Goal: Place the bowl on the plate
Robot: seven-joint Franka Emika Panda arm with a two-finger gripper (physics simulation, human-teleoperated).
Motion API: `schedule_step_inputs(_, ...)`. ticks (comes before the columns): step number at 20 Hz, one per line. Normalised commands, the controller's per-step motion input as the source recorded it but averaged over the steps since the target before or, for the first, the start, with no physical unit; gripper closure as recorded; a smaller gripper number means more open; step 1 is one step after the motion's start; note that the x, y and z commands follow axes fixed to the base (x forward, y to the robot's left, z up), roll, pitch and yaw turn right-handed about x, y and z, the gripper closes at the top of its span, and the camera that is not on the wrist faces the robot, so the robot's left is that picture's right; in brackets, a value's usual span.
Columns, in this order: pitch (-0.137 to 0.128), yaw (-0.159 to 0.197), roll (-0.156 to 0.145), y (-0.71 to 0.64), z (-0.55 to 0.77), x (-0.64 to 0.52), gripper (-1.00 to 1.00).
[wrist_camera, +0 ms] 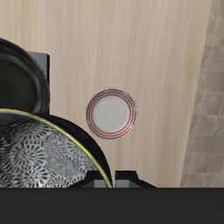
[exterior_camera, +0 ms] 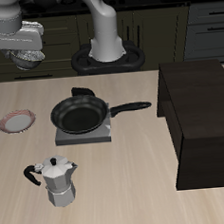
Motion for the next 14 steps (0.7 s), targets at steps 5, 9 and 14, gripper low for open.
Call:
schedule_step_inputs(5,-0.065,0.024,-0.015,-0.18,0.08,-0.14,1.0)
schedule_step_inputs(9,-0.028,-0.014,-0.018,-0.16,0.1,0.03,1.0)
schedule_step_inputs(14,-0.009,0.0,0.073,0.01,0.09,0.04,1.0)
